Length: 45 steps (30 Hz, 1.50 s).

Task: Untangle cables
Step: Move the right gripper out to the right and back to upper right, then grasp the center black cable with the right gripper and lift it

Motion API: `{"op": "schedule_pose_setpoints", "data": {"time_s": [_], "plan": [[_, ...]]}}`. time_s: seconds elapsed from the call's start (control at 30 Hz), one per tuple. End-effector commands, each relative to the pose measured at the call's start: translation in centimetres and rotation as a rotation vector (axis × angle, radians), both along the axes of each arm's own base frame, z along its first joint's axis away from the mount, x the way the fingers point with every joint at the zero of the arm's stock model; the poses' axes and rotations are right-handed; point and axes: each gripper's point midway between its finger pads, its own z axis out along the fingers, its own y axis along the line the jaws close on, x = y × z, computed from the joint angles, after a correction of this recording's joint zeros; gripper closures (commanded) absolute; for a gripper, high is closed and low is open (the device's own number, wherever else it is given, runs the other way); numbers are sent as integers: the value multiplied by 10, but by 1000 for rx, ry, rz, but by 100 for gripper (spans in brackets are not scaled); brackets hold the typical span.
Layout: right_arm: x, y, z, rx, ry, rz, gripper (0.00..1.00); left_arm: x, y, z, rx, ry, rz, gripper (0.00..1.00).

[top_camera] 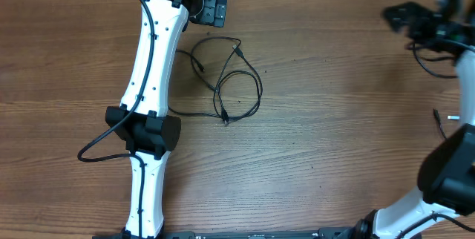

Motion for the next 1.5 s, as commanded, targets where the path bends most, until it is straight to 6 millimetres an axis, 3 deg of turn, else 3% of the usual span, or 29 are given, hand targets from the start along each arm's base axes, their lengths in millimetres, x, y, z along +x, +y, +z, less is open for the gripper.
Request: {"op": "schedule_pose_setpoints", "data": {"time_s": [0.0,0.2,0.23,0.43,0.67,1.0,1.1,1.27,1.47], "plan": [[3,65,-3,99,63,67,0,-1,-7,2,-15,-6,-6,0],[-2,156,-14,133,186,78,0,-1,-7,2,-15,-6,-6,0],[-5,182,-17,135,216,75,0,-1,-7,2,-15,-6,-6,0],[-20,245,-33,149,311,57,0,-1,-7,2,-15,-6,-6,0],[-35,304,-69,194,431,87,0,-1,-7,2,-15,-6,-6,0],[-55,356,-94,199,489,147,1,-1,-7,2,-15,-6,-6,0],[-63,369,-107,186,515,168,11,-1,-7,2,-15,-6,-6,0],[-73,381,-124,166,547,191,57,-1,-7,2,-15,-6,-6,0],[-72,381,-128,150,543,193,89,-1,-7,2,-15,-6,-6,0]]}}
